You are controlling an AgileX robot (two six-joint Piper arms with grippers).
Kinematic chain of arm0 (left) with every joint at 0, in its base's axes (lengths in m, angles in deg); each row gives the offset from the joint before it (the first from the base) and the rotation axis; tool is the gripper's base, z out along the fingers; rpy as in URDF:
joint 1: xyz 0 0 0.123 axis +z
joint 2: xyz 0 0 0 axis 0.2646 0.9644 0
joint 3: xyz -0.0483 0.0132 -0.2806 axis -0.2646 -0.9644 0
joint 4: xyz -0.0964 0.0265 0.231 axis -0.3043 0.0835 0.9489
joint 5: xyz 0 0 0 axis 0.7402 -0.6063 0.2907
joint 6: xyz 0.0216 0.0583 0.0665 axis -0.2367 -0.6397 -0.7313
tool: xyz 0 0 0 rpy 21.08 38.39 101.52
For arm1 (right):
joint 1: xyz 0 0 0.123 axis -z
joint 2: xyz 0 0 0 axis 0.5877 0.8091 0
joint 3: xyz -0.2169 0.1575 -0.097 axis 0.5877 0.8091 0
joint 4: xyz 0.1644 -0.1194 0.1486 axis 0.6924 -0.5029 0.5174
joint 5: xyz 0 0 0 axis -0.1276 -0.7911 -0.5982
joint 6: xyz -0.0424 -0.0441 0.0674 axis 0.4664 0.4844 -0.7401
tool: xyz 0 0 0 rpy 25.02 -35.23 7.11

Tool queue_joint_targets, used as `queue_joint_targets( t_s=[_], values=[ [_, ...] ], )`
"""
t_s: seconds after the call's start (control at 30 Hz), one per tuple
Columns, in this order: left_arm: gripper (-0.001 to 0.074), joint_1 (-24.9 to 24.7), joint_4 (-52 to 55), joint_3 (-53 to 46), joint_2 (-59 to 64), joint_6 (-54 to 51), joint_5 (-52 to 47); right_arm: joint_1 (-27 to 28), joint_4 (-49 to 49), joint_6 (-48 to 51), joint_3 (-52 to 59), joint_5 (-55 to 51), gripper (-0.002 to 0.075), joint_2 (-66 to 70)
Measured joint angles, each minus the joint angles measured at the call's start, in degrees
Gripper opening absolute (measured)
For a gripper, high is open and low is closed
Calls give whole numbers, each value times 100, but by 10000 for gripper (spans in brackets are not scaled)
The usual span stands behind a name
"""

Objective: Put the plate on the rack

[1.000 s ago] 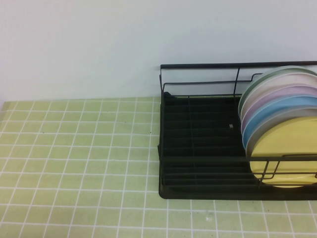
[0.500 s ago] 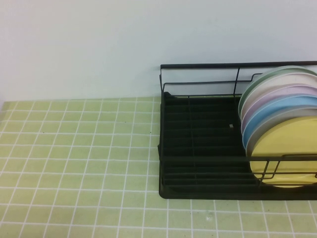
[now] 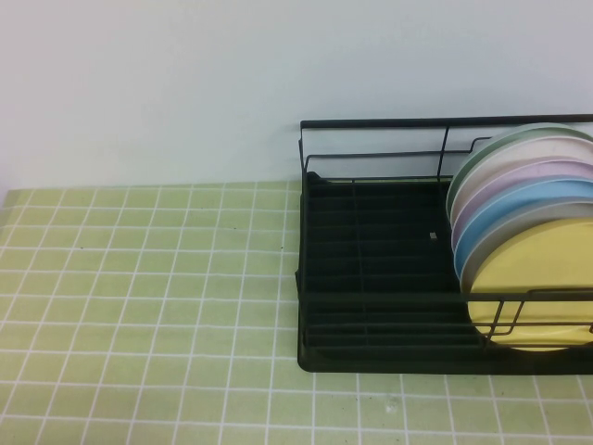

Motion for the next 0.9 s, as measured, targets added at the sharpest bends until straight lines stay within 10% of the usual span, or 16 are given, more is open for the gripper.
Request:
queue_joint_targets(
  t_s=[0.9],
  values=[
    [0, 0, 0, 0, 0, 0, 0, -310, -577, -788, 123, -893, 0, -23]
  ],
)
